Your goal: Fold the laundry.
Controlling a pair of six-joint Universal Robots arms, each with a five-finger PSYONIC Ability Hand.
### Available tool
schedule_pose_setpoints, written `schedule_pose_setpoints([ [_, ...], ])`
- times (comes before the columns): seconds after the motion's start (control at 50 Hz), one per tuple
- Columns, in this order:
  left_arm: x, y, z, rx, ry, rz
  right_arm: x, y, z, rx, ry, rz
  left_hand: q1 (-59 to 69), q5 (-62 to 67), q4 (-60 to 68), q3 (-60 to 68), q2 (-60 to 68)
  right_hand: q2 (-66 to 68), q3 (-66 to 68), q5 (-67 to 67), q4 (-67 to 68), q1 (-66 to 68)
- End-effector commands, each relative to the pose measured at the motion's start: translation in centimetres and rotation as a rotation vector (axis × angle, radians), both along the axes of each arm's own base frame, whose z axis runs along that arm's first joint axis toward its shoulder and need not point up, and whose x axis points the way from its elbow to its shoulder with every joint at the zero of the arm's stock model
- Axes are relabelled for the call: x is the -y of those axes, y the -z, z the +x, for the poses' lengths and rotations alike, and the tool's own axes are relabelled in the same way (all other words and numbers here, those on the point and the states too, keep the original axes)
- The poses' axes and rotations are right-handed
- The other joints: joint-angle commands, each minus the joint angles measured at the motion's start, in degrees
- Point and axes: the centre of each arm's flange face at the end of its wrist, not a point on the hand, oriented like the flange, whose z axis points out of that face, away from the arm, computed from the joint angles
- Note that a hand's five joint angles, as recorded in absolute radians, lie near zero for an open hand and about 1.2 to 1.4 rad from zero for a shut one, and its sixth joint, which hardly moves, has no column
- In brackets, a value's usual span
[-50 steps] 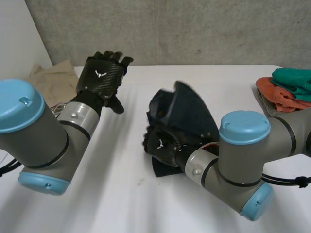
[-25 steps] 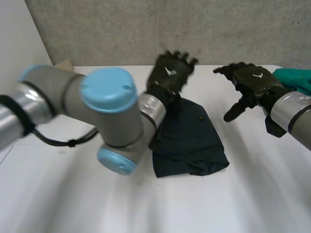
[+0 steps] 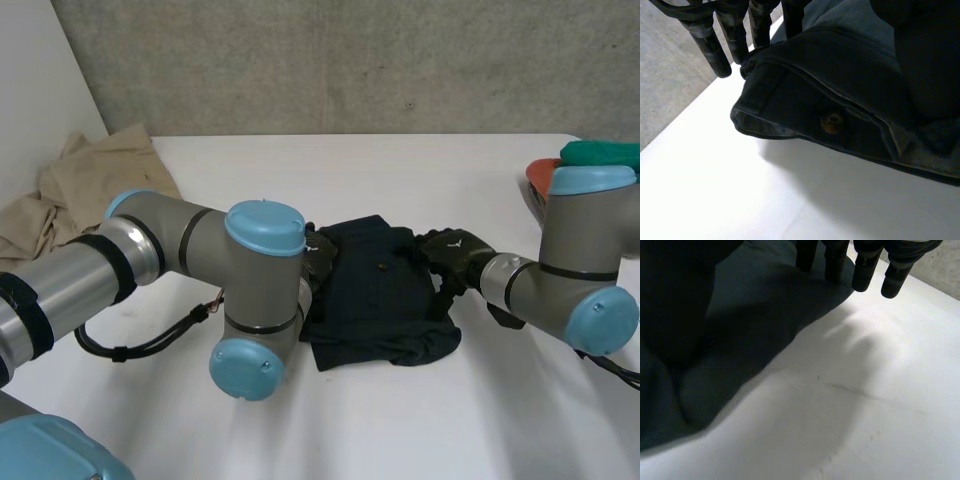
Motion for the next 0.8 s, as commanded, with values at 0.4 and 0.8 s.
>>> schedule_pose_setpoints([
  [0.4, -2.8, -18.0, 0.1, -0.469, 0.347, -0.098, -8.7, -4.9, -0.3, 0.052, 0.018, -0.313, 2.81, 1.58, 2.85, 2.45, 2.74, -0.50, -1.67, -2.74, -1.71, -0.55],
  [0.8, -4.2, -16.7, 0.7, -0.496, 0.493, 0.125, -9.6, 2.7, 2.5, 0.092, -0.003, -0.427, 2.98, 1.75, 3.02, 2.62, 2.91, -0.50, -1.67, -2.74, -1.71, -0.55],
])
